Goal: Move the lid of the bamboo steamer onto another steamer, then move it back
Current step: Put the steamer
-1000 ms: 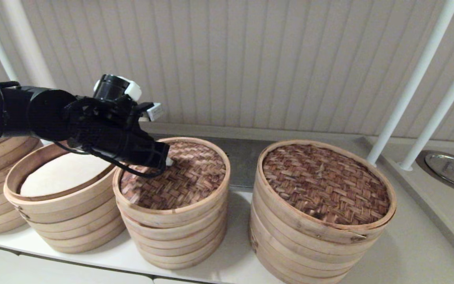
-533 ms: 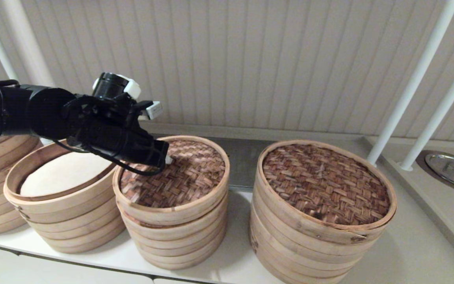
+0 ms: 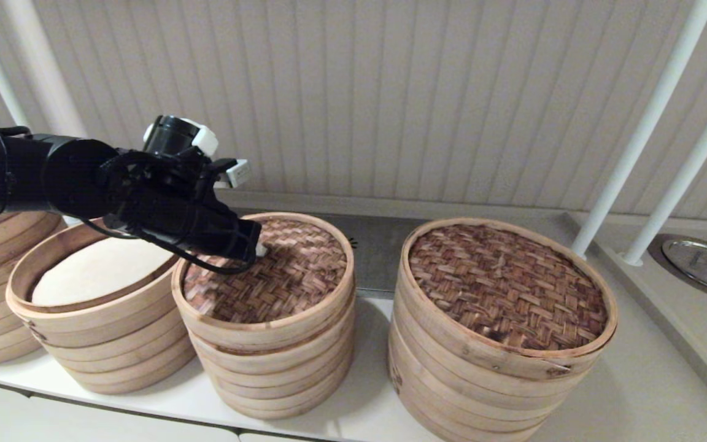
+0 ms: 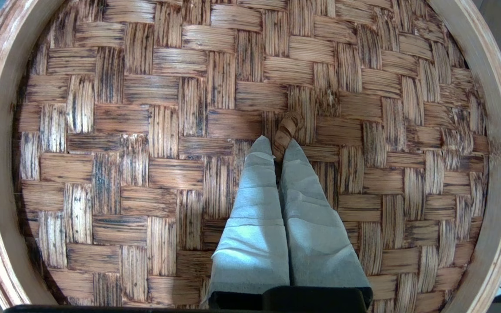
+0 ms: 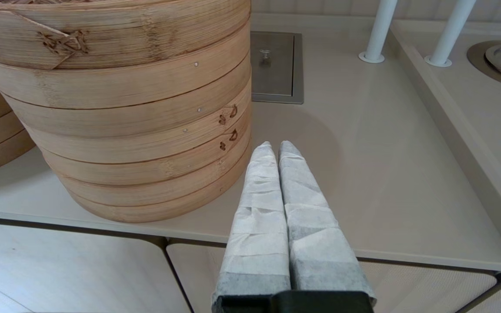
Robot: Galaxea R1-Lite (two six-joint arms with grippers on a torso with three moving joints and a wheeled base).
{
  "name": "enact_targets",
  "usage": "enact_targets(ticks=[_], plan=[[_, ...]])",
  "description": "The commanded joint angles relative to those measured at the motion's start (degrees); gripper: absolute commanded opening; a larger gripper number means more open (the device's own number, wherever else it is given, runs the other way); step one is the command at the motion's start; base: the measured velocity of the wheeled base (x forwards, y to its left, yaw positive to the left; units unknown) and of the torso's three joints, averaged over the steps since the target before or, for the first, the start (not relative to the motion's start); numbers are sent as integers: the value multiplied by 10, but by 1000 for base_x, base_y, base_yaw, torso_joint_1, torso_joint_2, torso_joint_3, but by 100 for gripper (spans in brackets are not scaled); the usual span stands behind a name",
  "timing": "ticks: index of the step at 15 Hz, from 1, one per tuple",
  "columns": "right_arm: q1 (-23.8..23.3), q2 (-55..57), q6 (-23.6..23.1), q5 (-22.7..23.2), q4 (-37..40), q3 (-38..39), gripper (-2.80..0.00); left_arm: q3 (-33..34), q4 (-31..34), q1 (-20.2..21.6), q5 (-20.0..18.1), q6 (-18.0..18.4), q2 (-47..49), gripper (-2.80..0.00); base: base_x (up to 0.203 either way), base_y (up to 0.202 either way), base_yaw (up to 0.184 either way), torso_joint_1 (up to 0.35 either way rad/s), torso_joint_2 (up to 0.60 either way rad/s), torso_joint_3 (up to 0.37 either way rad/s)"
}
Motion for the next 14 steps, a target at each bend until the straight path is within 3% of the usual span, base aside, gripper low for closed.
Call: enact_targets(ticks=[1, 14], plan=[[0, 0, 0, 0, 0, 0, -280, -1, 2, 0, -2, 0, -2, -280, 0, 0, 0, 0, 0, 0], [0, 0, 0, 0, 0, 0, -280, -6, 3, -11, -2, 2, 6, -280, 0, 0, 0, 0, 0, 0]])
